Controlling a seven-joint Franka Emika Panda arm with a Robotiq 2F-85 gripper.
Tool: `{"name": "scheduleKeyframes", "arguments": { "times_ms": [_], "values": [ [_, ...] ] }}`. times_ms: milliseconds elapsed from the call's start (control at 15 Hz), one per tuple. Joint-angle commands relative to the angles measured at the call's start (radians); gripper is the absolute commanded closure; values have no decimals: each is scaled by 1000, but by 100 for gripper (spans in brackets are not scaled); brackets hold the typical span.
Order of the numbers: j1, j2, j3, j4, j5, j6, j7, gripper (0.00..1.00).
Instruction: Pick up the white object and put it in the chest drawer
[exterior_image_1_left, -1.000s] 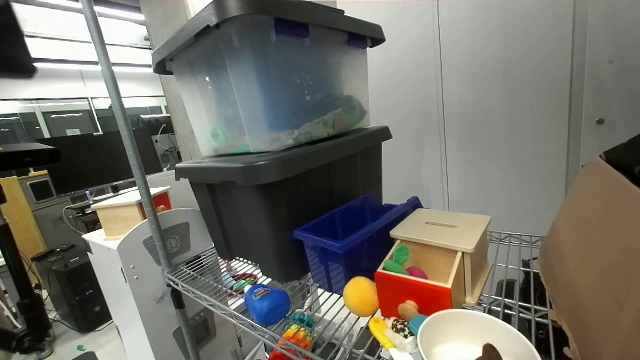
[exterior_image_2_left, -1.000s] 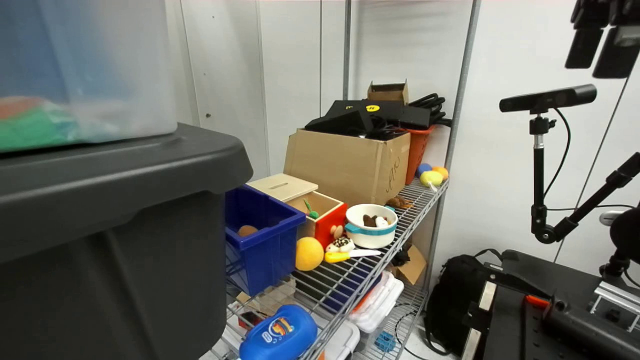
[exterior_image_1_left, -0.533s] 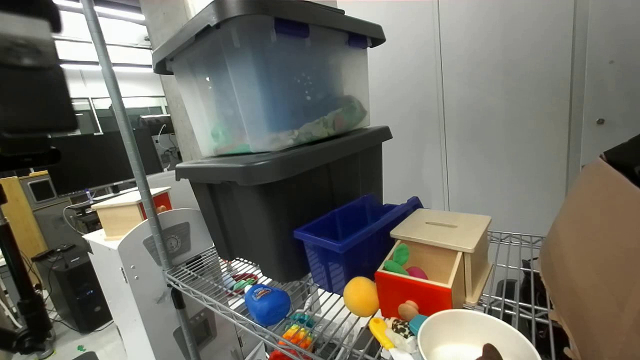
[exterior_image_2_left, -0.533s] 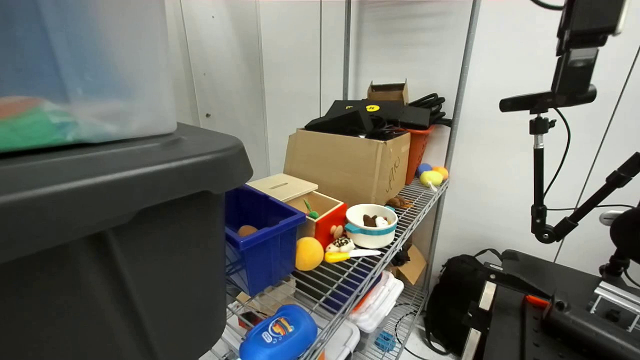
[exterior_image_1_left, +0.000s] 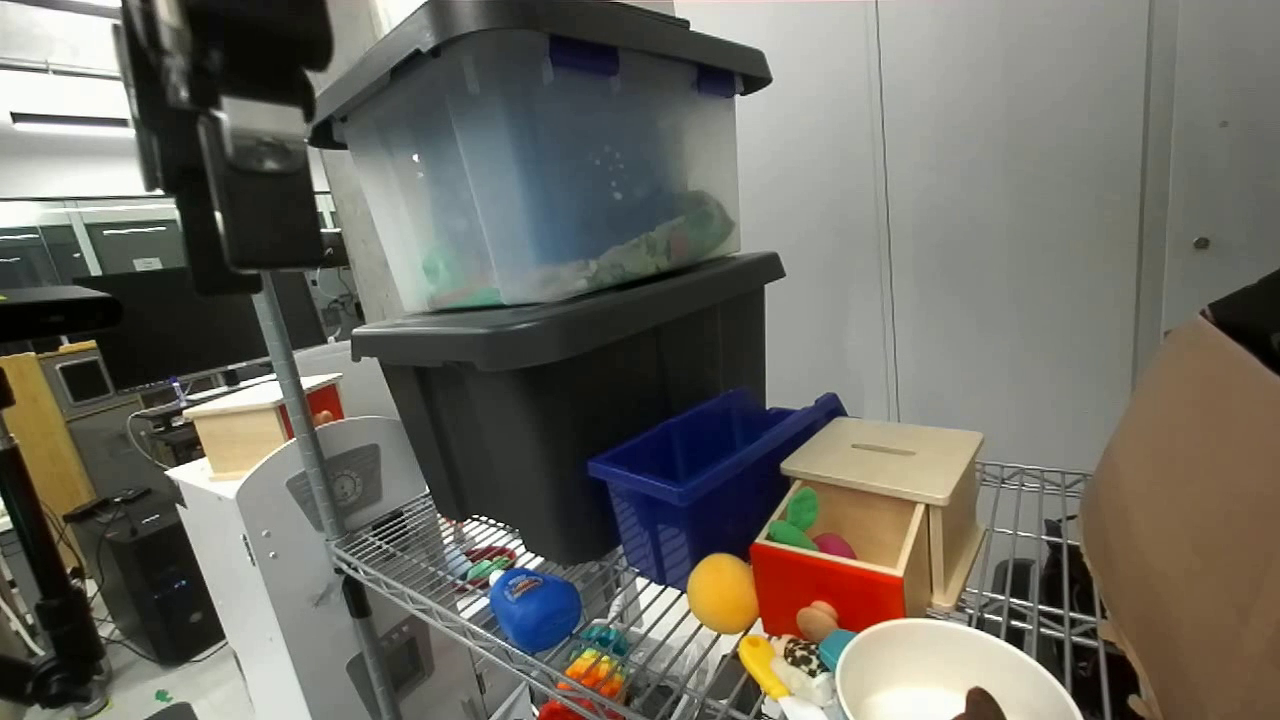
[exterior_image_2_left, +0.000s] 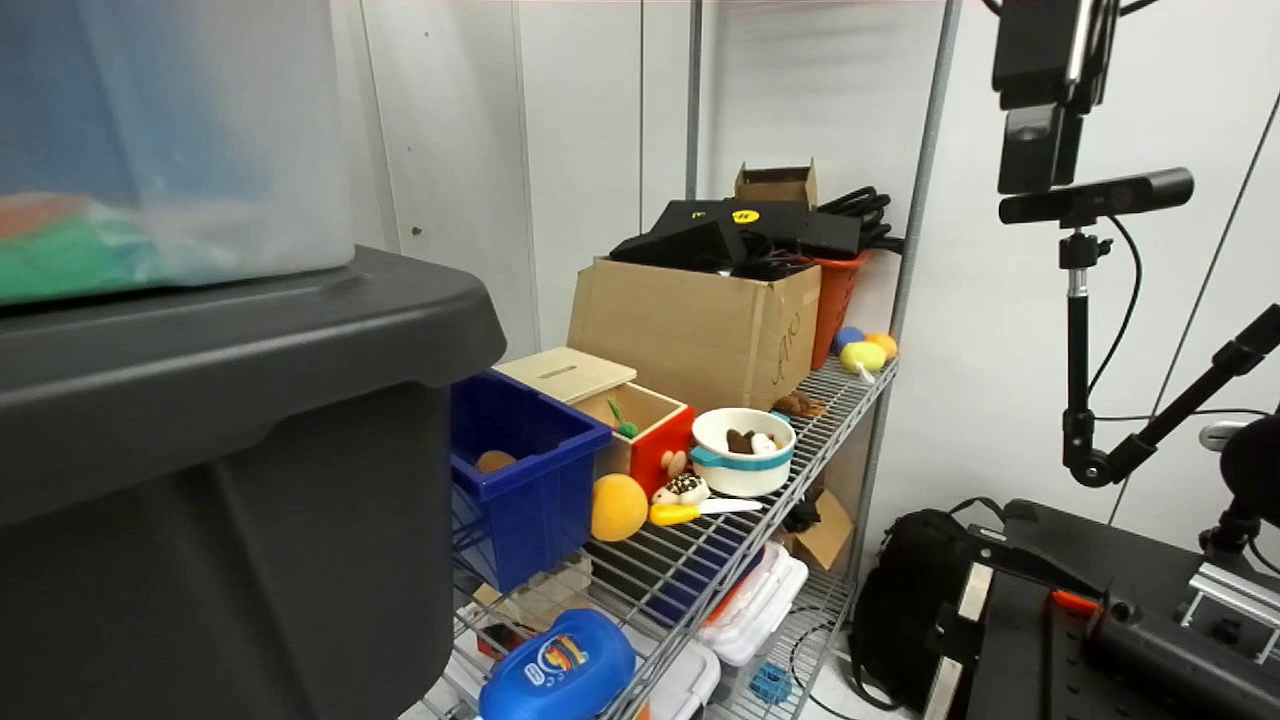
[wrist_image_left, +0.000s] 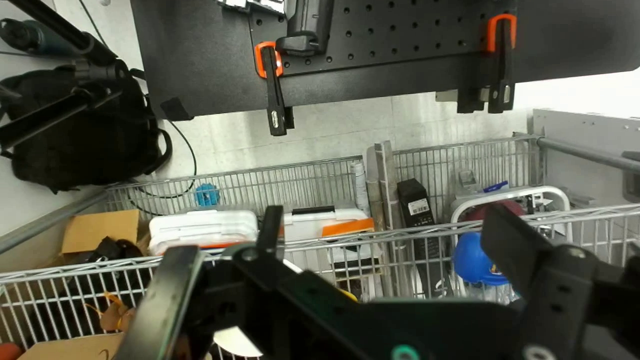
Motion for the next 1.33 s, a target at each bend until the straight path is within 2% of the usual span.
{"name": "scheduleKeyframes", "arguments": {
  "times_ms": [0, 533, 1267],
  "values": [
    [-5, 81, 35, 71, -14, -16, 41, 0],
    [13, 131, 70, 72, -82, 4, 2, 0],
    [13, 126, 64, 59, -66, -1, 10, 0]
  ]
}}
